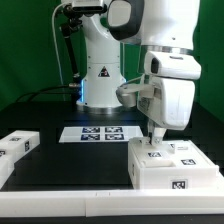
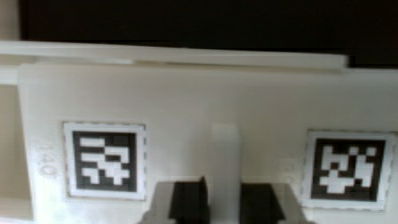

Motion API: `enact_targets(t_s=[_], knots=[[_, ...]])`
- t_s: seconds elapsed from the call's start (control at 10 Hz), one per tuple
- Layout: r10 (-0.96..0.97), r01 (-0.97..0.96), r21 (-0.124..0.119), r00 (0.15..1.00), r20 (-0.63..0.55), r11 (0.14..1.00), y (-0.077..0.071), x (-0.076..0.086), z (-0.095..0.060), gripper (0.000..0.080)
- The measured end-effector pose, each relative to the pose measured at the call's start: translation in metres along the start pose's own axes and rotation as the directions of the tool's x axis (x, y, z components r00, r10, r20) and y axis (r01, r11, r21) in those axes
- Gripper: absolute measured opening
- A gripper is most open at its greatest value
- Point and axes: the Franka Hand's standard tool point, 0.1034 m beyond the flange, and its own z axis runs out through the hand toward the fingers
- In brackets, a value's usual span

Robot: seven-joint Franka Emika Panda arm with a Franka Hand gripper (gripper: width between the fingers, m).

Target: Assemble cabinet

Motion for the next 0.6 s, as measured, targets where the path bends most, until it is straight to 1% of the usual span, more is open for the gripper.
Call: enact_targets(t_s=[0.2,0.3,0.4,0.6], knots=[[-0.013,0.013,0.001,1.0,0.014,1.0,0.023,-0.001,0.003,0.0074],[-0.015,0.015,0.006,1.0,0.018,1.0,0.032,-0.001,0.005,0.0074],[-0.003,0.002,0.028,1.0,0.022,1.0,0.033,0.0,0.006,0.0077],[-0.002,0.001,0.033,1.0,0.024,0.999,0.033,0.0,0.005,0.0077]])
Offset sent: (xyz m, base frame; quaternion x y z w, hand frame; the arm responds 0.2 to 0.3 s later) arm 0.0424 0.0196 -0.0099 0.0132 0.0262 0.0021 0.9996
